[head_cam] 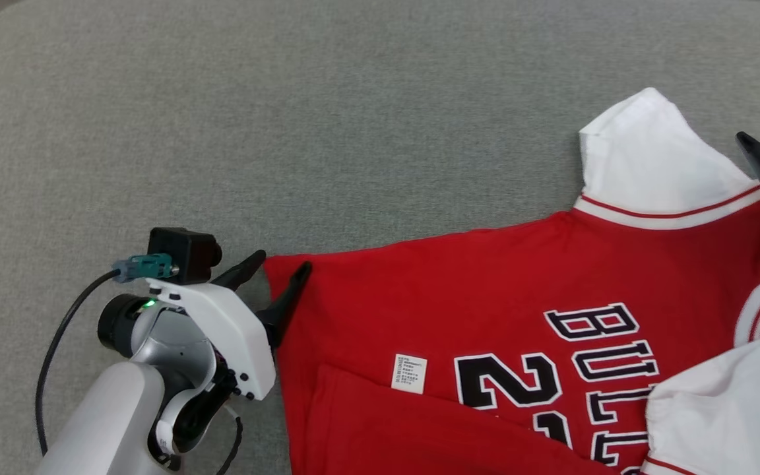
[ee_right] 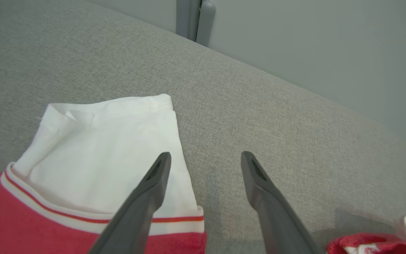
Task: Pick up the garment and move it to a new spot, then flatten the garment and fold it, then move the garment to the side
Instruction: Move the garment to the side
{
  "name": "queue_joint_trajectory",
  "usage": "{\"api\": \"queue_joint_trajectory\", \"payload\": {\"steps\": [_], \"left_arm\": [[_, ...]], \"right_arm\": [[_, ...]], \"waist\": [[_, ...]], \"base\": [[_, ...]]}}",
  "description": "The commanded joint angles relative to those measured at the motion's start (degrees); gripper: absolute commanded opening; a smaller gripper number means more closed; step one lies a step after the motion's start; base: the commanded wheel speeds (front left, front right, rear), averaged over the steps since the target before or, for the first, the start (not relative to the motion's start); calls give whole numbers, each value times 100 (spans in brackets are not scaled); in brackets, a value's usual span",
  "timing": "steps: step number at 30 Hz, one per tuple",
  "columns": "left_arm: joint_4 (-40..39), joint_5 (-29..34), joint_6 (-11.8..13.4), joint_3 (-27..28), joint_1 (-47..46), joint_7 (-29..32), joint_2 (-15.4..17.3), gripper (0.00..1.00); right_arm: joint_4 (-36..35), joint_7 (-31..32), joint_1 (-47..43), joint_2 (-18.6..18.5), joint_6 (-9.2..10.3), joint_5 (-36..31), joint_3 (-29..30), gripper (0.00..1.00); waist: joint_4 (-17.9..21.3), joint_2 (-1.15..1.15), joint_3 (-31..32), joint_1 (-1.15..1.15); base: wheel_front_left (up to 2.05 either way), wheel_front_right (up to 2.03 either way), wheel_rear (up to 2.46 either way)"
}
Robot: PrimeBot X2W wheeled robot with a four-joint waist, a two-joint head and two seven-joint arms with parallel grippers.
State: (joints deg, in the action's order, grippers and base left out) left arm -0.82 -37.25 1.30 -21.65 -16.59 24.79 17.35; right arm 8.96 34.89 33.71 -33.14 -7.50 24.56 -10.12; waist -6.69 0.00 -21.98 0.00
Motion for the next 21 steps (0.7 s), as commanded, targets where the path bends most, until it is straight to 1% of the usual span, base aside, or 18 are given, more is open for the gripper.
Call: {"api": "queue_joint_trajectory", "payload": {"steps": [1, 4, 8, 14, 16, 17, 18, 19, 20, 21], "left_arm": [[180, 39, -112, -105, -228, 54, -60, 100], [401, 13, -273, -242, -480, 104, -143, 100], [509, -94, -407, -324, -587, 156, -213, 100], [735, -148, -499, -448, -738, 251, -270, 100], [841, -167, -543, -526, -811, 324, -296, 100], [887, -177, -582, -571, -841, 350, -306, 88], [934, -207, -618, -610, -856, 364, -318, 41], [975, -245, -655, -662, -868, 402, -328, 0], [998, -291, -695, -709, -883, 438, -355, 0], [1014, -350, -733, -752, -902, 466, -379, 0]], "right_arm": [[286, -5, 260, -12, 2, -63, -110, 100], [744, -88, 582, 51, 2, -44, -342, 100], [1184, -201, 858, 31, 2, -24, -602, 100], [1602, -269, 1082, -4, 2, 7, -971, 100], [1688, -204, 1162, 19, 2, 39, -1116, 100], [1735, -165, 1185, 33, 2, 79, -1195, 100], [1778, -142, 1212, 38, 2, 115, -1283, 77], [1801, -175, 1238, 55, 2, 161, -1358, 4], [1813, -210, 1251, 87, 2, 250, -1423, 0], [1801, -259, 1266, 100, 2, 357, -1507, 0]], "waist": [[-527, 0, -479, 0], [-666, 0, -539, 0], [-760, 0, -558, 0], [-755, 0, -615, 0], [-728, 0, -668, 0], [-719, 0, -682, 0], [-707, 0, -692, 0], [-695, 0, -697, 0], [-684, 0, -696, 0], [-675, 0, -693, 0]], "base": [[0, 0, 0], [0, 0, 0], [0, 0, 0], [0, 0, 0], [0, 0, 0], [0, 0, 0], [0, 0, 0], [0, 0, 0], [0, 0, 0], [0, 0, 0]]}}
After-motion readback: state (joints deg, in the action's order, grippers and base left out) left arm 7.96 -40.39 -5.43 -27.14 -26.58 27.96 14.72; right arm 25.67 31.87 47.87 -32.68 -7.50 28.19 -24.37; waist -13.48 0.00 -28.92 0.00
